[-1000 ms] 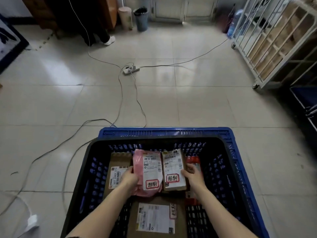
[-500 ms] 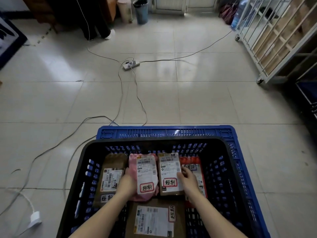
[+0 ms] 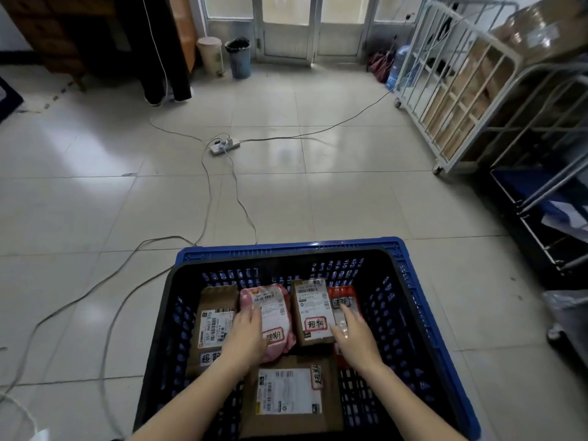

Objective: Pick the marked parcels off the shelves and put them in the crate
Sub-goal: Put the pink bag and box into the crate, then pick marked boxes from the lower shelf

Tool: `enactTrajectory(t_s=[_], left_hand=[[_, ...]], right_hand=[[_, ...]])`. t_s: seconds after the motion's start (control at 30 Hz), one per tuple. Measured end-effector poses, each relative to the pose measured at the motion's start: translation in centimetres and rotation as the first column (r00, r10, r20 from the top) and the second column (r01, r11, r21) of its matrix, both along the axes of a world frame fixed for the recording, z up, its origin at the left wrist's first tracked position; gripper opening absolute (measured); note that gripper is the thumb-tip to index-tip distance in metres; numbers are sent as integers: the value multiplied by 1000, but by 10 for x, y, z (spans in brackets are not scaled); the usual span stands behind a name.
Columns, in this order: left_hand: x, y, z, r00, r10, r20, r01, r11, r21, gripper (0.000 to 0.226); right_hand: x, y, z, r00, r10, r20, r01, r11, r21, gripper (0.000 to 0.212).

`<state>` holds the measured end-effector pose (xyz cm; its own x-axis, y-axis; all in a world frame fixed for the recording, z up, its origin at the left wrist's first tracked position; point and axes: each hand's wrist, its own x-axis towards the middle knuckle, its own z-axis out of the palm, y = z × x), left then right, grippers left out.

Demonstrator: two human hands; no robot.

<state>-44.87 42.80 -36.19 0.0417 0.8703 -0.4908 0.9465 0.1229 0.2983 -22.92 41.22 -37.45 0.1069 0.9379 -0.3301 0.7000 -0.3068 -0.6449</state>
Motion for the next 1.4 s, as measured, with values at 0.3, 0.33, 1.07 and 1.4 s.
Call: enactTrajectory(t_s=[0.3, 0.33, 1.07, 1.4], left_hand=[[-13, -39, 56, 953, -280, -115, 293, 949, 115, 84], [-15, -45, 63, 949, -295, -110, 308, 942, 132, 83], [65, -247, 125, 609, -792, -50, 760, 564, 324, 59], [143, -370, 114, 371, -927, -49, 906, 351, 237, 65]], right_hand=[[-5, -72, 66, 935, 70, 349, -104, 991, 80, 62], [-7, -83, 74, 935, 40, 354, -80, 992, 100, 62], [-6, -414, 146, 770, -487, 413, 485, 867, 118, 62], [12, -574, 139, 618, -700, 359, 742, 670, 29, 64]])
